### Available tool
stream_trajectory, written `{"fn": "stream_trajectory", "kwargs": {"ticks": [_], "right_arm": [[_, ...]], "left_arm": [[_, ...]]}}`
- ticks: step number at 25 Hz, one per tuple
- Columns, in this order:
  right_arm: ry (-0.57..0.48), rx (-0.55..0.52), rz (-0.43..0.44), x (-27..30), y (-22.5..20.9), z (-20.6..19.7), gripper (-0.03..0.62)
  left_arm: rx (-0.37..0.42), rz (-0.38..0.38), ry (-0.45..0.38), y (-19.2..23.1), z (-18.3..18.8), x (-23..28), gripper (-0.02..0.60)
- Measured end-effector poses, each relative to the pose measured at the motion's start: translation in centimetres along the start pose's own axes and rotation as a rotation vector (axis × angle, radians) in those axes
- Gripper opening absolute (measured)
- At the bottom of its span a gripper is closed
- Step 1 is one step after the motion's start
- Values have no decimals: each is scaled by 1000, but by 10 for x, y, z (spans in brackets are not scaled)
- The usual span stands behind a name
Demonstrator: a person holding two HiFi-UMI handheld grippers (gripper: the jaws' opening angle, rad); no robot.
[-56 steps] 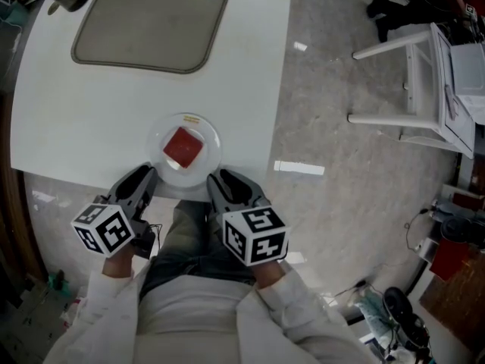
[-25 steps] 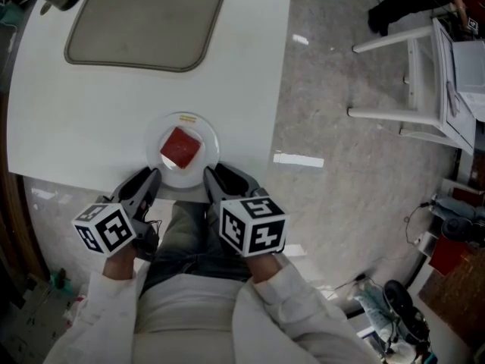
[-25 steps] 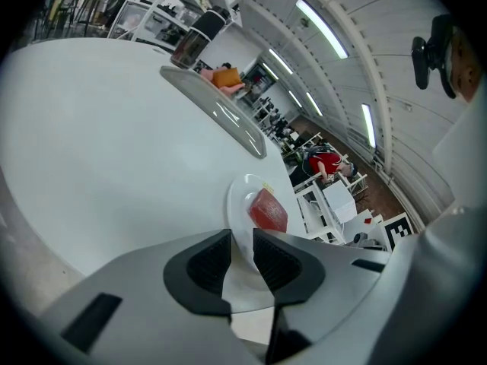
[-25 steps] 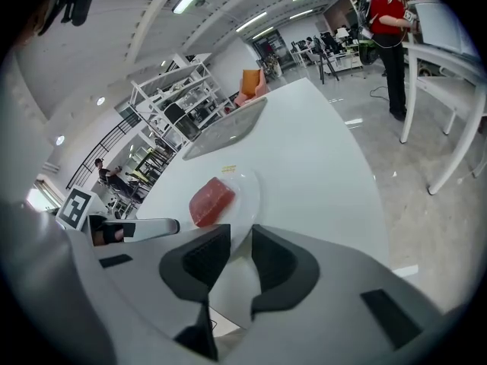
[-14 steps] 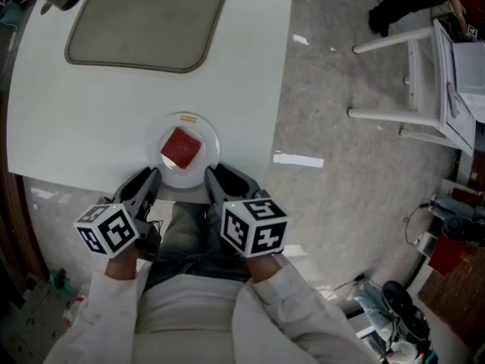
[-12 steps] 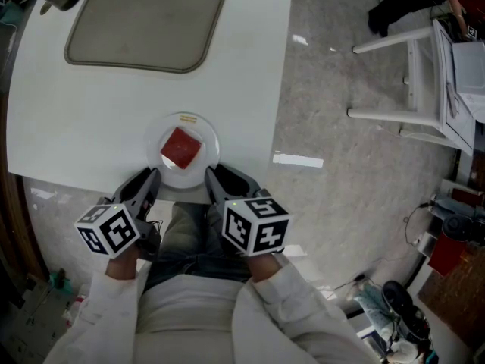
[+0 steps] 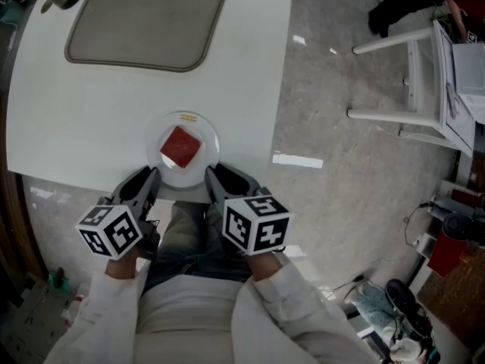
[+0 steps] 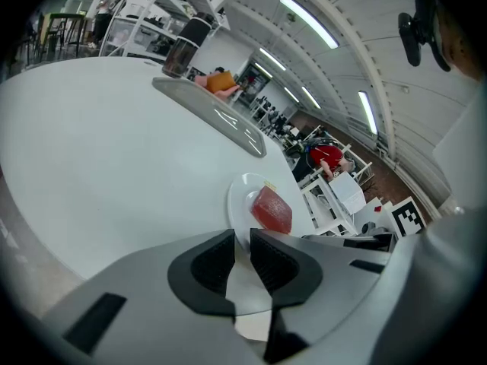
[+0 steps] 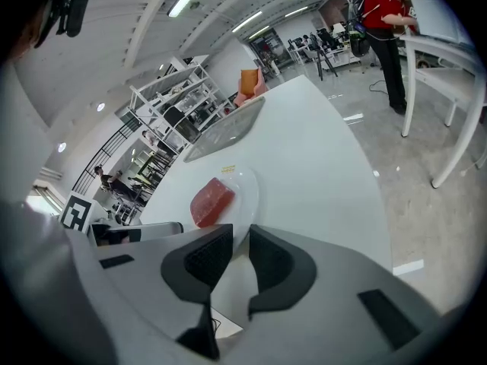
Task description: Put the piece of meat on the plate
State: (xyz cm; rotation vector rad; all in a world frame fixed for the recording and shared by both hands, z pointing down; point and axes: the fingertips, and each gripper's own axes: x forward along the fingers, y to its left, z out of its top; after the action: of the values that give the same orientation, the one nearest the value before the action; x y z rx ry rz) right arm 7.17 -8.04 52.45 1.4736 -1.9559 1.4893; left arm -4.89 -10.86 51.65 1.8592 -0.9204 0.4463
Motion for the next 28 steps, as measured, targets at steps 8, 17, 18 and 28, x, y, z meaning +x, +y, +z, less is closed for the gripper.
{"fn": "stream_trajectory", "kwargs": {"ticks": [8, 17, 18, 28], "right_arm": [[5, -9, -4, -2, 0, -2, 77], [-15, -25, 10, -8, 4, 6, 77], [-17, -28, 13, -10, 4, 8, 77], [-41, -78, 49, -21, 8, 37, 77]], "left_arm": [[27, 3, -4, -1, 0, -1, 67], [45, 3, -36, -9, 4, -6, 67], [46, 3, -41, -11, 5, -7, 67], [63, 20, -108, -31, 28, -9, 67]]}}
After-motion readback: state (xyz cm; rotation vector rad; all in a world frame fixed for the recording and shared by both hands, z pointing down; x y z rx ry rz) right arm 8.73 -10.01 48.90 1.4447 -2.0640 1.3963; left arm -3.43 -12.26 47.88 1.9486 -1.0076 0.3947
